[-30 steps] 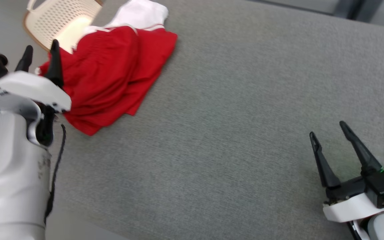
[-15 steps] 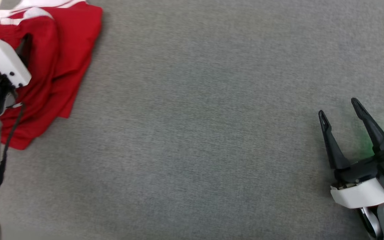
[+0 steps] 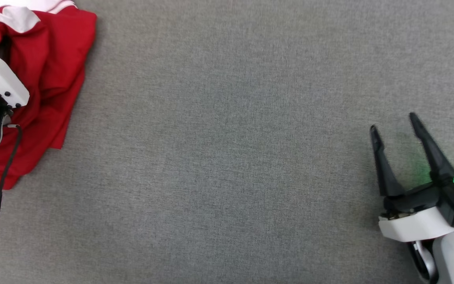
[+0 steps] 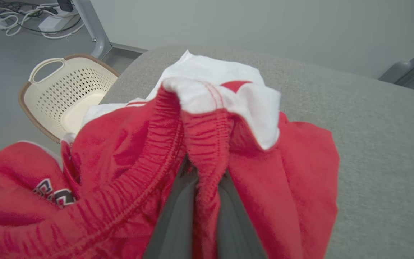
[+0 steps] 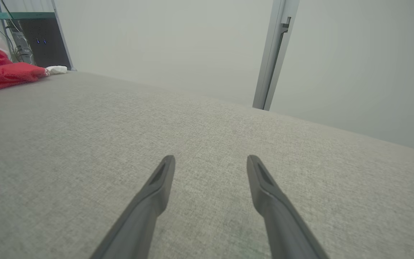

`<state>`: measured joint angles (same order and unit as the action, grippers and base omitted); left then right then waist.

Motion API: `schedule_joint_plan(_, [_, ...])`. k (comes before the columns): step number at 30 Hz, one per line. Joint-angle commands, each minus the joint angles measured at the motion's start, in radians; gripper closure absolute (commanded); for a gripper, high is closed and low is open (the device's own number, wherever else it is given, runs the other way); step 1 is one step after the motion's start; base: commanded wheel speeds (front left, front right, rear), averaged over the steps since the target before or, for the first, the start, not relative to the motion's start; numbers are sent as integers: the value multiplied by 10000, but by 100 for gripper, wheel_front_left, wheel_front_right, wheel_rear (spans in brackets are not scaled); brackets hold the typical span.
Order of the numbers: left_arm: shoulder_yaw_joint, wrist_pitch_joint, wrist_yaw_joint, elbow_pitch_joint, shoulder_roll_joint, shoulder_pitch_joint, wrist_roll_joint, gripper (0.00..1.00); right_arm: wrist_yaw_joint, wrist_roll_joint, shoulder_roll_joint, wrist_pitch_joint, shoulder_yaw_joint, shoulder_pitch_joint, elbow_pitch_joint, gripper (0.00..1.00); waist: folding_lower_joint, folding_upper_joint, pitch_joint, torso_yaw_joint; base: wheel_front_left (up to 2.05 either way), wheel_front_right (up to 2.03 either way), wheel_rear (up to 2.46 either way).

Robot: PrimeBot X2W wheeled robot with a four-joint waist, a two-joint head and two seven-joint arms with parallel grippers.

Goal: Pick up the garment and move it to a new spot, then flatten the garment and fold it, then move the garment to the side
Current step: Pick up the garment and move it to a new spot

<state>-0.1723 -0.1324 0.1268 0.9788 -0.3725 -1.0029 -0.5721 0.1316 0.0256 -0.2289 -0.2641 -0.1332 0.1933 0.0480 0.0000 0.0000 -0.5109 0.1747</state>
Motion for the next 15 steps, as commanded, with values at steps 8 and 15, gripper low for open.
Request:
schedule_joint_plan(8, [-1266,1252,39,-2195,-1031,575,-173,100,-18,145,748,-8,-91,-387,343,0,0,0,1753,258,0,0,0])
schedule_joint_plan(15, [-1799,667,31,-4134,-1606,778,-557,100,-18,252,1357,-6,-186,-634,560,0,0,0,3033,-229,0,0,0])
